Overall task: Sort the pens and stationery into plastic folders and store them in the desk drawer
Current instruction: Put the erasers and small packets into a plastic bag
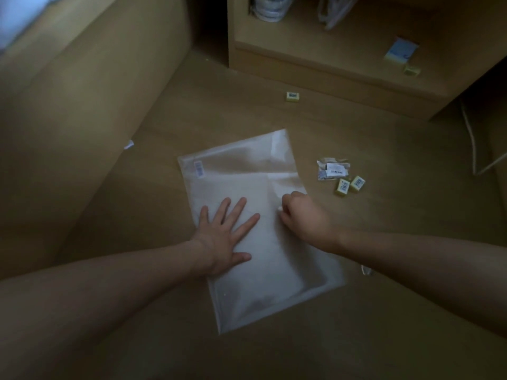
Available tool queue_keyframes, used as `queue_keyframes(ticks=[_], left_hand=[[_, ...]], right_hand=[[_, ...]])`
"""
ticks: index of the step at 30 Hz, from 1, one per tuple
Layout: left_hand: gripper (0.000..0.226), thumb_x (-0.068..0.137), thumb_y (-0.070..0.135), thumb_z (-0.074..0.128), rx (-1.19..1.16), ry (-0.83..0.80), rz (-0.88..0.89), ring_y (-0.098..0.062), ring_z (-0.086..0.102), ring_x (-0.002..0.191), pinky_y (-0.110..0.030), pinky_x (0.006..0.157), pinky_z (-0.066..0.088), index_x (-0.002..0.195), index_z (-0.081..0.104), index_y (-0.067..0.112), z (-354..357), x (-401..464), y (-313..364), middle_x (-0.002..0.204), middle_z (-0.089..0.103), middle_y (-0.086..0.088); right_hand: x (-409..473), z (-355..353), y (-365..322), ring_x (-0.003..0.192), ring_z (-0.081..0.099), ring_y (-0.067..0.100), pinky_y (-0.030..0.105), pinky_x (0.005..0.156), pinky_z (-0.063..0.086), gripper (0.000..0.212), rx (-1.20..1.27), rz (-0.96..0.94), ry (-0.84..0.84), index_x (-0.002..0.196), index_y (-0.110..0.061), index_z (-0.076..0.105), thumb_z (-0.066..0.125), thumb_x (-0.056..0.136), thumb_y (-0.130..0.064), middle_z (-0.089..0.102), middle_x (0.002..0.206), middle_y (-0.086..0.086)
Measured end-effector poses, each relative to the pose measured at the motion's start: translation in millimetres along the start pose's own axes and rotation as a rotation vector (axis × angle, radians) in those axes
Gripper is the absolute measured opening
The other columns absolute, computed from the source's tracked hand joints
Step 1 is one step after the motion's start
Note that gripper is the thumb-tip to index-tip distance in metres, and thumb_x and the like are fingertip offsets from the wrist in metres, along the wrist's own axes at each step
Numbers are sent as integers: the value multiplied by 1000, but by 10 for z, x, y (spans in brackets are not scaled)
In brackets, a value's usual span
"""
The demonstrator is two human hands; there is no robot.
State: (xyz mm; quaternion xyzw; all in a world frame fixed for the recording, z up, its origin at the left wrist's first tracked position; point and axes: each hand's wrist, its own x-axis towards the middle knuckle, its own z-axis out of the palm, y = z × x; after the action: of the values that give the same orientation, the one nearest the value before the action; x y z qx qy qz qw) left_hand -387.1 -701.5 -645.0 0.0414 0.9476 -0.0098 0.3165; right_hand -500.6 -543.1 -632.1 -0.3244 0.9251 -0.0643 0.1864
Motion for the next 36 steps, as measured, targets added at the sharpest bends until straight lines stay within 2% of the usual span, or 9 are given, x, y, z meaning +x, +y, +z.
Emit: queue_keyframes(ticks=[4, 7, 14, 18, 22, 25, 29, 32, 36], left_hand=[[78, 91, 66, 26, -19, 10, 7, -32, -26, 140, -60, 111, -3, 143, -26, 38, 26, 6, -18, 150, -37, -4], [79, 91, 66, 27, -33, 7, 10, -31, -27, 140, -60, 112, -3, 143, -24, 39, 29, 20, -30, 150, -37, -3], [78, 91, 67, 26, -11, 4, 17, -31, -26, 141, -60, 112, -1, 144, -24, 39, 12, 20, -34, 150, -36, -3], [78, 90, 68, 25, 20, 14, 28, -31, -24, 141, -59, 113, 1, 144, -24, 39, -3, 21, -46, 151, -35, -4], [79, 90, 69, 25, 49, -7, 26, -31, -24, 142, -59, 113, 2, 145, -23, 37, -35, 21, -46, 151, -35, -4], [79, 90, 68, 25, 69, -8, 26, -32, -22, 142, -59, 113, 4, 145, -23, 36, -63, 17, -30, 152, -33, -5], [81, 90, 65, 34, 91, -6, 26, -32, -9, 145, -54, 113, 6, 149, -12, 34, -180, 5, 23, 156, -23, -7], [72, 93, 59, 36, 96, 48, 63, -26, 7, 144, -47, 113, 13, 150, 3, 31, -333, 26, 72, 159, -4, -4], [66, 97, 44, 38, 181, 130, 160, -24, 15, 143, -41, 113, 18, 150, 3, 27, -709, 138, 280, 159, 3, -6]], right_hand=[[14, -76, 114, 79, 58, 20, 26, 65, 36, 17, 246, 75, 37, 80, -7, 66, 64, 88, -22, 67, 86, 8], [22, -104, 159, 68, 53, 11, 18, 53, 31, 17, 361, 113, 48, 76, -7, 70, 71, 83, -22, 63, 74, 1], [25, -118, 216, 59, 50, 2, 8, 51, 37, 16, 509, 143, 11, 73, -8, 70, 73, 81, -21, 58, 67, -6], [-9, -119, 241, 63, 52, 3, 14, 56, 40, 13, 598, 192, -6, 72, -12, 68, 74, 80, -20, 59, 66, -7], [-71, -296, 462, 65, 56, 6, 18, 65, 47, 15, 785, 322, 88, 68, -14, 65, 71, 82, -12, 63, 71, 0], [-164, -504, 726, 52, 58, 2, 12, 53, 48, 19, 912, 396, 83, 67, -10, 60, 68, 83, -5, 61, 68, 4], [-322, -666, 1028, 49, 64, 9, 17, 46, 53, 15, 1002, 498, -40, 76, -4, 53, 59, 87, 3, 66, 67, 13], [-369, -679, 1146, 47, 66, 13, 22, 43, 53, 18, 1052, 496, -46, 79, -3, 50, 55, 87, 12, 64, 67, 18], [-332, -684, 1251, 51, 67, 16, 29, 54, 58, 24, 1101, 491, -28, 100, 0, 59, 49, 87, 18, 60, 86, 22]])
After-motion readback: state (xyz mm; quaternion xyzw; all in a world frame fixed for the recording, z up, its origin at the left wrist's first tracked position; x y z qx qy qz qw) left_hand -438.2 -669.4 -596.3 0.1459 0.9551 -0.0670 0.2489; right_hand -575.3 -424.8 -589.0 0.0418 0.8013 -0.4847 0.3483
